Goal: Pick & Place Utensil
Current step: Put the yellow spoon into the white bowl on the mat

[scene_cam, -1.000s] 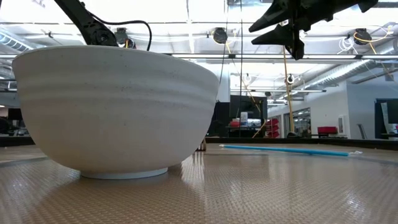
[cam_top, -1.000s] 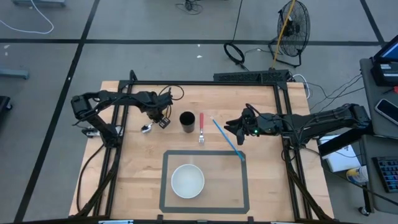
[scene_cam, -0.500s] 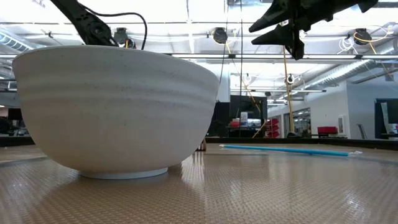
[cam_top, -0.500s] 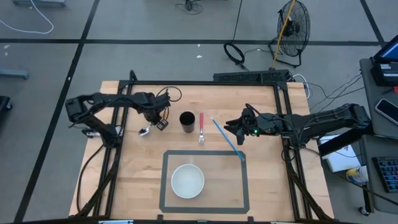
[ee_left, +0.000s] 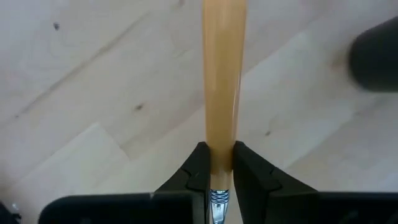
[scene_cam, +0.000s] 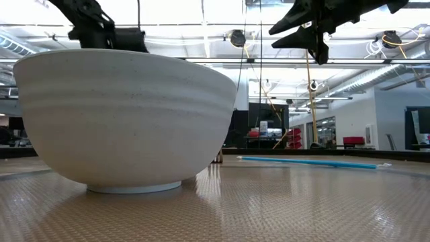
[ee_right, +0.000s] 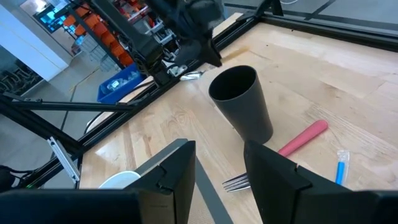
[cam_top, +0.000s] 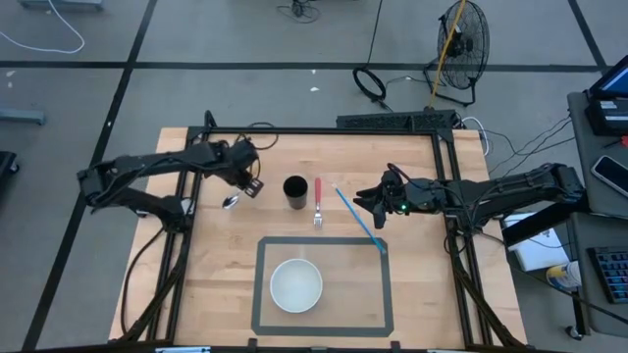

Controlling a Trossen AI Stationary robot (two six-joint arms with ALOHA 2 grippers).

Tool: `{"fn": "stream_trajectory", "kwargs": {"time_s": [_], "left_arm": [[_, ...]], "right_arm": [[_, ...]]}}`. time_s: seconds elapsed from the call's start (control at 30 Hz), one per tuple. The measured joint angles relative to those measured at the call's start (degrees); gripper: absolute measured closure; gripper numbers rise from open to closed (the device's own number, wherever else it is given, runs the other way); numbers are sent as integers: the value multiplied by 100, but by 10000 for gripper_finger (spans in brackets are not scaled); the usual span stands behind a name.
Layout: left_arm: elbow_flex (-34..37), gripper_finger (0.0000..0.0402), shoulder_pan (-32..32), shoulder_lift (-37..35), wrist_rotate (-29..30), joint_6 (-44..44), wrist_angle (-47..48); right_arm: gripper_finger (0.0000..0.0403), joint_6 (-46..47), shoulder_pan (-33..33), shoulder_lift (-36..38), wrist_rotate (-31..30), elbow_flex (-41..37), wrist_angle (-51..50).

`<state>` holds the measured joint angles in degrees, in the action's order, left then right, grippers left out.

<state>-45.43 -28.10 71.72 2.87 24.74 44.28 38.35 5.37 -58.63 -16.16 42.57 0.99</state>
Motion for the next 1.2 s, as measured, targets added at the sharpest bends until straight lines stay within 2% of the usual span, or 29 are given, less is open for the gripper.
{"fn": "stream_trajectory", "kwargs": {"time_s": [0.27,0.57,0.97,1.2], "left_arm": [[-9,359,367,-1132,24,589,-160],[-11,359,1244,-2003,48,1010,-977],[-13,359,2554,-2072,255,1395,-2090],[-15,359,3532,-1952,915,1865,-2516]], "right_arm": [[271,-4,0,0,-1,0,0],[271,-223,-2,0,-13,0,2],[271,-382,-2,0,-11,0,0],[271,-458,-2,0,-9,0,-1]]}}
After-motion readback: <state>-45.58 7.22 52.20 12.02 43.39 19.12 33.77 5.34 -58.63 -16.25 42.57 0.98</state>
